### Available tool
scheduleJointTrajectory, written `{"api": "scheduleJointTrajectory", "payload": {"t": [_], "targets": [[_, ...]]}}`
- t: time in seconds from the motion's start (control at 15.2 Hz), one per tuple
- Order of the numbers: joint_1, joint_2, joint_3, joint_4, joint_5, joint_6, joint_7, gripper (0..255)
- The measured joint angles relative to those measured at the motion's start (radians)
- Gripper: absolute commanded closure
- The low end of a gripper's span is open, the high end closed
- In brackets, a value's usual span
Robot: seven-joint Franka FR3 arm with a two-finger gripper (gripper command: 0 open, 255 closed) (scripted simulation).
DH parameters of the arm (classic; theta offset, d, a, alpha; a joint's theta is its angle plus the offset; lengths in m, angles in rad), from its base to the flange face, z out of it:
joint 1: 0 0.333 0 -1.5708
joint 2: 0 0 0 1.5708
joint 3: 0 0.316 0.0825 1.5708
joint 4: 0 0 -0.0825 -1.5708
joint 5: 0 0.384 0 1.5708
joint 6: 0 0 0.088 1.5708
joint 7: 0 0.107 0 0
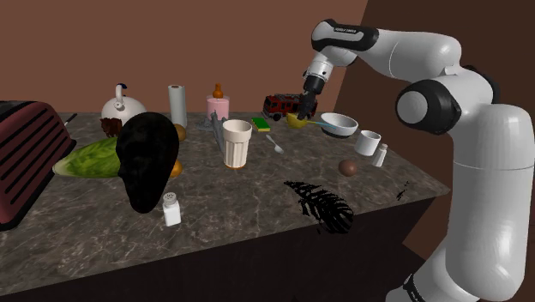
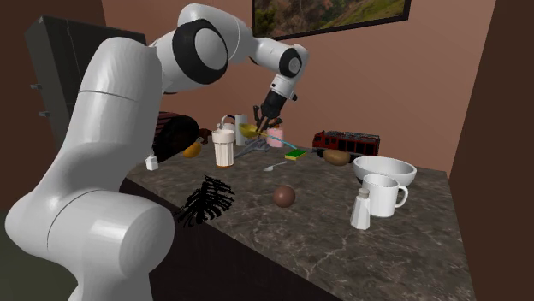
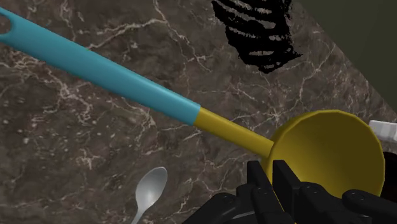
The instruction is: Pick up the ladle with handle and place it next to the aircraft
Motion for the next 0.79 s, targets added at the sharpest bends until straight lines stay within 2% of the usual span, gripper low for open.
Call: {"api": "scheduleJointTrajectory", "payload": {"t": [0.2,0.33,0.79], "targets": [[0.007,0.092,0.027,0.128,0.036,-0.012,0.063,255],[0.009,0.13,0.037,0.172,0.049,-0.011,0.082,255],[0.031,0.123,0.035,0.079,0.044,0.068,0.053,255]]}}
